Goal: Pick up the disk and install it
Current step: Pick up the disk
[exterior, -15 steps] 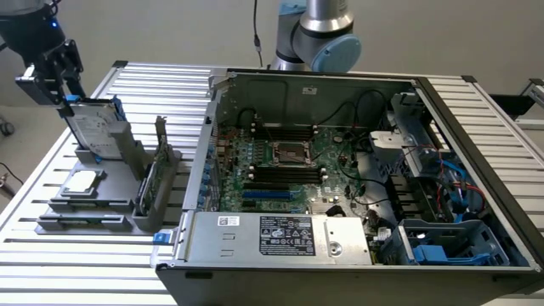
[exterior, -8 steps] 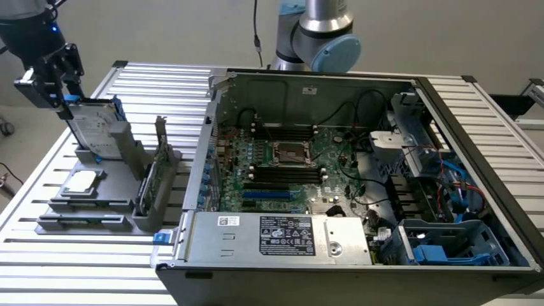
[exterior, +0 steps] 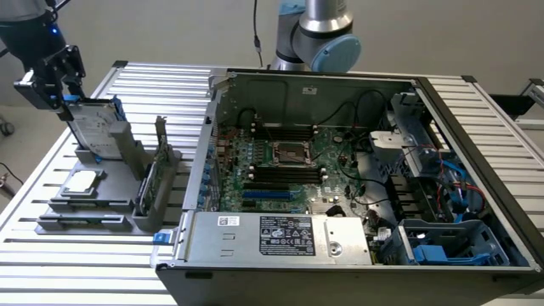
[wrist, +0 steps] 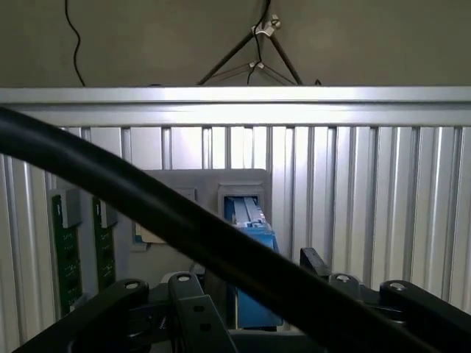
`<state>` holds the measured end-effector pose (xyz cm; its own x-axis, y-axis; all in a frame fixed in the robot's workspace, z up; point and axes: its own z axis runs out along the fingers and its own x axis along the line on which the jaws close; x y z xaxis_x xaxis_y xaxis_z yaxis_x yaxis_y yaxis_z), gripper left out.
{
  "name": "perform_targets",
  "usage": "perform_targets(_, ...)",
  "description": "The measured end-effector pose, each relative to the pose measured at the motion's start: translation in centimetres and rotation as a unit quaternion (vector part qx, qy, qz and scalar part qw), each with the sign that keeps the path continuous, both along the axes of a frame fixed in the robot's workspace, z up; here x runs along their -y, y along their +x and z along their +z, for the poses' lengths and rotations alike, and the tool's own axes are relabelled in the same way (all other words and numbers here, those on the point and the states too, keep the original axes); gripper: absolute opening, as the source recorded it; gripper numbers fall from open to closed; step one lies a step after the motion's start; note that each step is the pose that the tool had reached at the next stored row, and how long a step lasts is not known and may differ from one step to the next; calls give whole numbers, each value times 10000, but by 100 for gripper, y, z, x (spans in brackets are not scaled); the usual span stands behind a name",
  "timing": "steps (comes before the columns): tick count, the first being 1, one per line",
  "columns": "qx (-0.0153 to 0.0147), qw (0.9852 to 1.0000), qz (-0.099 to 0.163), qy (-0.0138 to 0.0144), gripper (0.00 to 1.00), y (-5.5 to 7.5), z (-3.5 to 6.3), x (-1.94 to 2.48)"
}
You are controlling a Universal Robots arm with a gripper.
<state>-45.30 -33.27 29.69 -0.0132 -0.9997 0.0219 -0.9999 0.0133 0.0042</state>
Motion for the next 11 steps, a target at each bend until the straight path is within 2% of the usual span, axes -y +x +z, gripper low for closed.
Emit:
perform_targets(5,54,10000,-55,-1,60,-6,-22,0)
perform_targets(11,66,9999,-101,-1,60,-13,-24,0)
